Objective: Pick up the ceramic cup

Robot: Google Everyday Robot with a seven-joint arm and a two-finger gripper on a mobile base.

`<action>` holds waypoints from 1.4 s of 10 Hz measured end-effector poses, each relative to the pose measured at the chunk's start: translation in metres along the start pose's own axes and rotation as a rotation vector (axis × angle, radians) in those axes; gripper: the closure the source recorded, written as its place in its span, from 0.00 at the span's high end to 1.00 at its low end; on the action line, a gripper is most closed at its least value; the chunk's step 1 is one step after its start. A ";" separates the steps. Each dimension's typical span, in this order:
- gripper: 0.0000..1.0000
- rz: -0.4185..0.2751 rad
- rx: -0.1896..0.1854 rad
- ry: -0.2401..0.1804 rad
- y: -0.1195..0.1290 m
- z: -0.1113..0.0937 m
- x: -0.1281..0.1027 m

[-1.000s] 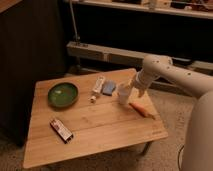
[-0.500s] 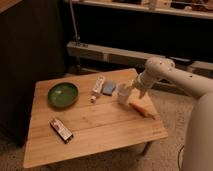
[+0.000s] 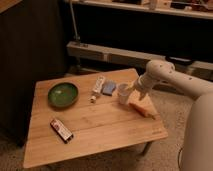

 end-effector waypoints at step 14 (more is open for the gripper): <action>0.65 -0.021 -0.035 -0.020 0.011 0.024 -0.015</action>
